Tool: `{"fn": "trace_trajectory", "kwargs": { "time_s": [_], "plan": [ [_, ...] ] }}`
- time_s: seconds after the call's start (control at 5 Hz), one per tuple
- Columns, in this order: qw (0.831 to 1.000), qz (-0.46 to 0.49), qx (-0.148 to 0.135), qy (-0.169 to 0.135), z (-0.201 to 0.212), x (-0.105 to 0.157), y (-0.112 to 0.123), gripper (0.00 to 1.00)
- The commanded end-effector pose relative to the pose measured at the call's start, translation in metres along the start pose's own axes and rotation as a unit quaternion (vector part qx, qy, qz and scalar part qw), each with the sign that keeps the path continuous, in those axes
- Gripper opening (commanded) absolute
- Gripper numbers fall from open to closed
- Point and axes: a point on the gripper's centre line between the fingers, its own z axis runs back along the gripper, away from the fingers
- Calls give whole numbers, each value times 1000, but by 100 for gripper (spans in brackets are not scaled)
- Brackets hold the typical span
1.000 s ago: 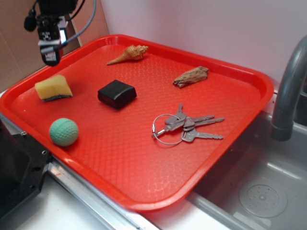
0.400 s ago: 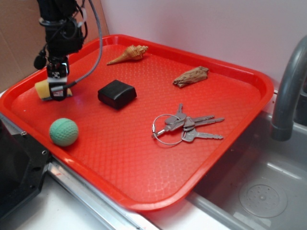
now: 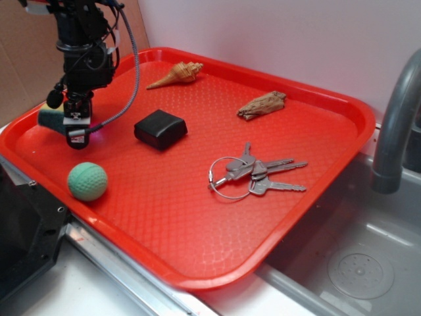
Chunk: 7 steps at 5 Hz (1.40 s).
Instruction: Grab the green sponge.
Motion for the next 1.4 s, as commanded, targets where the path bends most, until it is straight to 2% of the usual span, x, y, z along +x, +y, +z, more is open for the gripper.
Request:
{"fn": "trace_trajectory", "kwargs": {
  "time_s": [0.0, 0.2, 0.4, 0.6, 0.8, 1.0, 1.2],
  "plan": [
    [1000, 9, 8, -5, 3, -4, -13, 0],
    [999, 27, 11, -22, 36, 5, -15, 0],
    [987, 138, 27, -72, 98, 39, -15, 0],
    [954, 265, 42, -135, 158, 43, -8, 0],
    [921, 353, 18, -166, 210, 33, -4, 0],
    [917, 368, 21, -156, 251, 19, -7, 0],
    [919, 364, 25, -147, 238, 27, -8, 0]
  ]
}}
